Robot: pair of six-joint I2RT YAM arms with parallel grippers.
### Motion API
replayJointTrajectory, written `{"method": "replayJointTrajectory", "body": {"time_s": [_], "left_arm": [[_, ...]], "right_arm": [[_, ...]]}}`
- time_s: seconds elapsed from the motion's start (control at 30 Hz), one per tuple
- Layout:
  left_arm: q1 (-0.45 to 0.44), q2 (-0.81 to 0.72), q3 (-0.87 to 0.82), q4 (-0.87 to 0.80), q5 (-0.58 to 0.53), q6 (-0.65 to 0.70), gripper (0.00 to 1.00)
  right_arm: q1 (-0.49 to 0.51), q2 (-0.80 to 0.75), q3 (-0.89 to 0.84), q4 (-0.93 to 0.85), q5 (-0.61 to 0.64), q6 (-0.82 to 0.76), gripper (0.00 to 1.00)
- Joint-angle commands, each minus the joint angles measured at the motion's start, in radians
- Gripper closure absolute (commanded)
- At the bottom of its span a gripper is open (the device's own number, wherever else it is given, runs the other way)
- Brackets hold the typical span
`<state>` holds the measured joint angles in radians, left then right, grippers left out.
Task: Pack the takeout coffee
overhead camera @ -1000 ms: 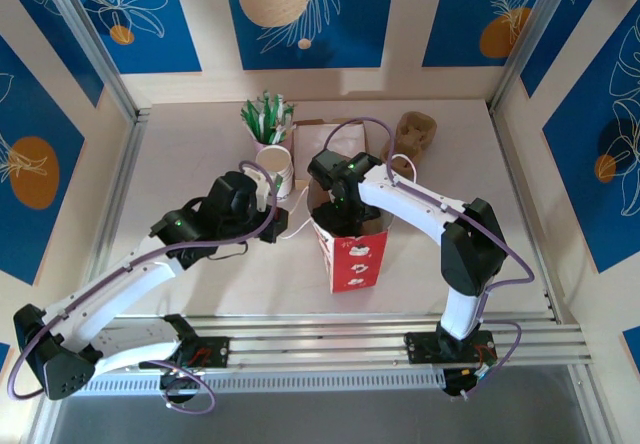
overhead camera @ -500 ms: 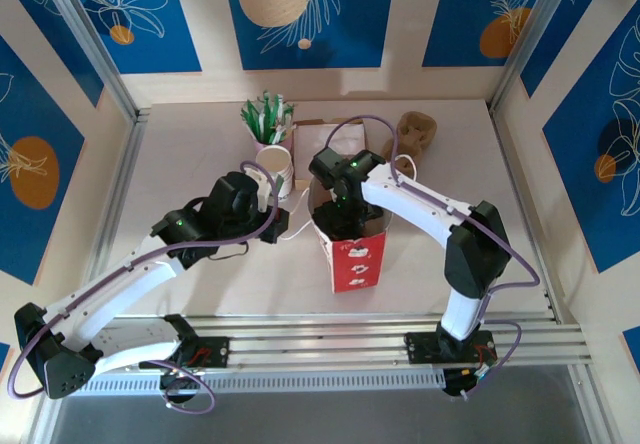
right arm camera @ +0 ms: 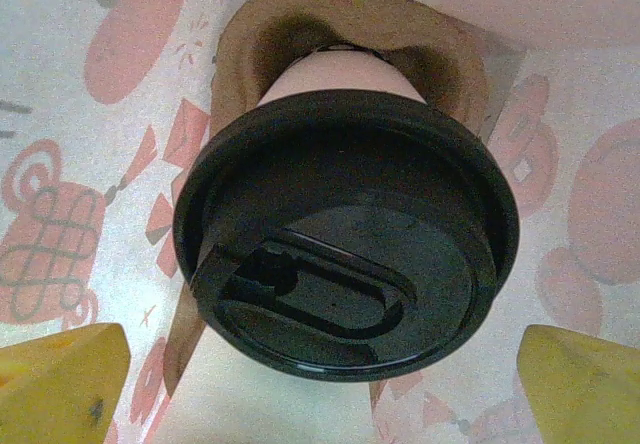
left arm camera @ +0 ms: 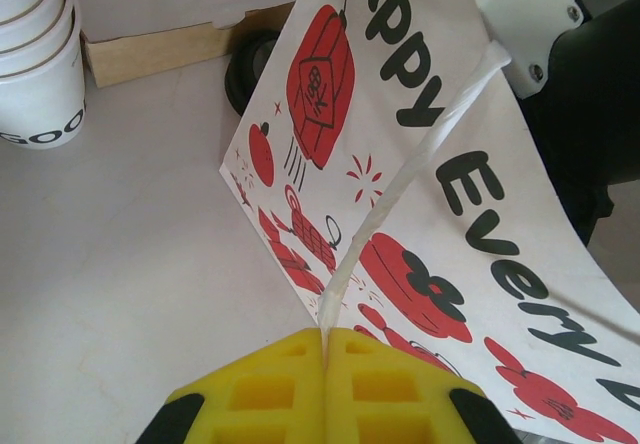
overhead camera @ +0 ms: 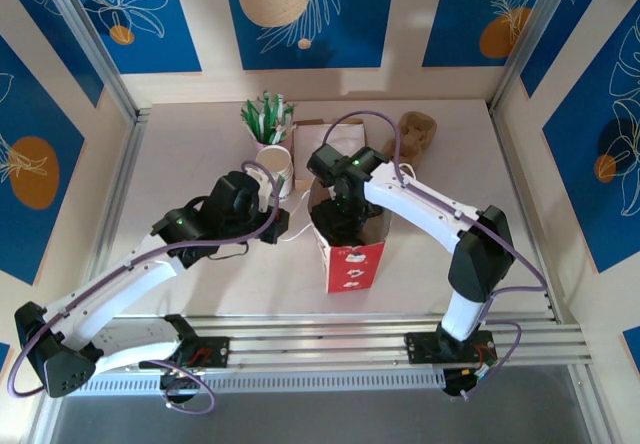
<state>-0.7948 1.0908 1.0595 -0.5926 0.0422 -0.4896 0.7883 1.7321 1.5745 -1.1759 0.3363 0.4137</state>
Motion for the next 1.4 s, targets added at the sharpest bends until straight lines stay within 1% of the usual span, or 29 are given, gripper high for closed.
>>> {"method": "replayJointTrajectory", "body": {"time_s": [0.0, 0.97, 1.2, 1.37], "left_arm": [[-0.017, 0.006, 0.039, -0.008, -0.013, 0.022, 1.0], [-0.021, 0.001, 0.043, -0.013, -0.025, 0.023, 1.0], [-0.021, 0.001, 0.045, -0.015, -0.028, 0.025, 1.0], [-0.021, 0.0, 0.052, -0.018, -0.031, 0.026, 0.93]], "right_arm": [[0.011, -0.057, 0.044, -0.03, -0.023, 0.008, 0.01], [0.03, -0.222, 0.168, -0.045, -0.081, -0.024, 0.01], [0.029, -0.278, 0.178, -0.013, -0.1, -0.023, 0.01], [0.025, -0.322, 0.172, 0.021, -0.113, -0.021, 0.01]]}}
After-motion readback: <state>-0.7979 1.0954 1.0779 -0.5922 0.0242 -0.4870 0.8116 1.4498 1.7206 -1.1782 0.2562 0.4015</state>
